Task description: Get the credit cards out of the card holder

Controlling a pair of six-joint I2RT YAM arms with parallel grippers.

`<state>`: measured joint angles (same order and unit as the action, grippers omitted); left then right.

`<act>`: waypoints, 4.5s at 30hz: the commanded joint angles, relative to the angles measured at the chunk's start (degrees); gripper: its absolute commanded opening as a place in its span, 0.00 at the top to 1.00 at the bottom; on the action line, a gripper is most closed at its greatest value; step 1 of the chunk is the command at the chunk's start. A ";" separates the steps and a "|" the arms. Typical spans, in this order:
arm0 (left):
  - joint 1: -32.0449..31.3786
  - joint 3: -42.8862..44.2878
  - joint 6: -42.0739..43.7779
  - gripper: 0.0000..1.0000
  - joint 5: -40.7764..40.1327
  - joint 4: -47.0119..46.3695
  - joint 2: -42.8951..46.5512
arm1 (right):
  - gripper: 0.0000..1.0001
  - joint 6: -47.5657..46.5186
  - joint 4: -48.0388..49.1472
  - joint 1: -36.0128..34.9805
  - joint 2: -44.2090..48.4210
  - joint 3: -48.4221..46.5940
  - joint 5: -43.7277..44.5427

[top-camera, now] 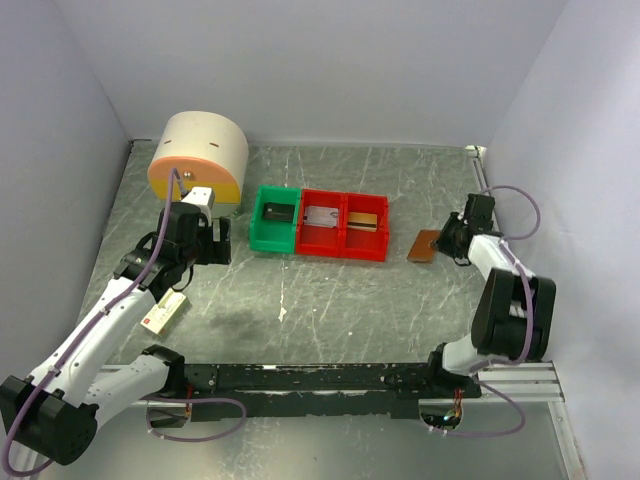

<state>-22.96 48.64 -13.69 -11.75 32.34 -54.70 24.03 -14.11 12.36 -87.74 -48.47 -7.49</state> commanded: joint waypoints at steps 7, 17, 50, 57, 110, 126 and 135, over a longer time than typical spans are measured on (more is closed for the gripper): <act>-0.11 0.00 0.94 0.05 1.11 -1.83 -0.77 | 0.85 -0.83 -11.08 -0.30 20.03 1.53 0.43; -0.18 -0.37 1.35 0.05 2.49 -2.26 -0.49 | 0.87 -1.73 -24.07 -2.08 24.50 -1.01 2.70; 4.67 1.90 -14.99 0.05 -29.20 6.69 5.98 | 0.76 29.59 -42.39 -77.88 -10.03 -20.80 42.23; 6.43 2.35 -16.20 0.05 -30.03 7.83 6.66 | 0.75 30.64 -45.62 -80.52 -13.94 -25.68 44.91; -14.03 -4.13 -15.44 0.12 20.46 -15.27 -9.49 | 0.42 29.97 7.14 -51.65 16.06 18.75 -0.62; -39.85 13.05 -15.00 0.27 0.72 -6.29 -38.74 | 0.57 35.39 11.81 -50.48 17.34 25.71 1.30; -41.44 18.50 -16.09 0.31 -1.06 -3.81 -47.35 | 0.62 38.53 16.27 -48.74 19.97 30.71 -0.40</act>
<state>-63.99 64.40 -29.21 -9.87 26.09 -100.38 60.60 0.23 -37.34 -68.53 -20.29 -6.55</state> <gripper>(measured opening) 0.704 0.375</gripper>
